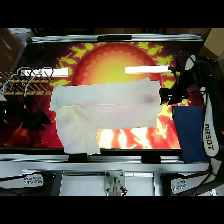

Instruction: Fold the shirts.

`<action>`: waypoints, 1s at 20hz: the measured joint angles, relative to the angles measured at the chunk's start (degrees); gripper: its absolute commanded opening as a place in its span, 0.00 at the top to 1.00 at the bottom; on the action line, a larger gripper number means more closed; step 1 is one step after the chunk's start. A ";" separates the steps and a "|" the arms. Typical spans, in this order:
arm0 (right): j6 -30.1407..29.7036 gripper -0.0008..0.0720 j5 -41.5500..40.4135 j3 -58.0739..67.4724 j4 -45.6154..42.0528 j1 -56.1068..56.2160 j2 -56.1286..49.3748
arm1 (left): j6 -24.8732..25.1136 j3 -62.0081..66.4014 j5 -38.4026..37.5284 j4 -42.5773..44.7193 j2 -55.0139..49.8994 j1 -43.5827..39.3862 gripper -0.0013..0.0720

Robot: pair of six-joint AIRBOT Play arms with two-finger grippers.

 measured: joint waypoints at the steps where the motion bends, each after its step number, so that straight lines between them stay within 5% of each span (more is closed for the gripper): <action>1: -0.24 0.37 -0.15 -1.79 0.70 -0.61 1.55 | 1.03 -5.20 2.16 -0.70 2.56 0.31 0.22; 9: -1.25 0.37 -4.22 -13.44 1.55 -2.21 9.81 | 6.29 -24.33 13.73 -12.59 8.07 -0.52 0.25; 10: -1.22 0.36 -4.39 -14.01 1.60 -2.23 10.08 | 6.38 -24.98 14.40 -13.51 7.67 -1.42 0.30; 11: -1.09 0.37 -4.44 -14.51 1.64 -2.23 10.27 | 6.38 -25.55 15.34 -14.58 6.99 -2.54 0.44; 12: -0.87 0.36 -4.63 -14.91 1.62 -2.25 10.43 | 6.43 -25.97 16.48 -15.19 6.29 -3.61 0.73; 13: -0.37 0.36 -5.40 -15.56 1.66 -2.27 10.54 | 6.56 -26.32 17.97 -15.17 5.66 -4.48 0.90; 20: 0.52 0.36 -14.03 -29.00 7.87 -2.27 10.73 | 9.70 -26.95 19.80 -16.92 5.27 -5.81 0.93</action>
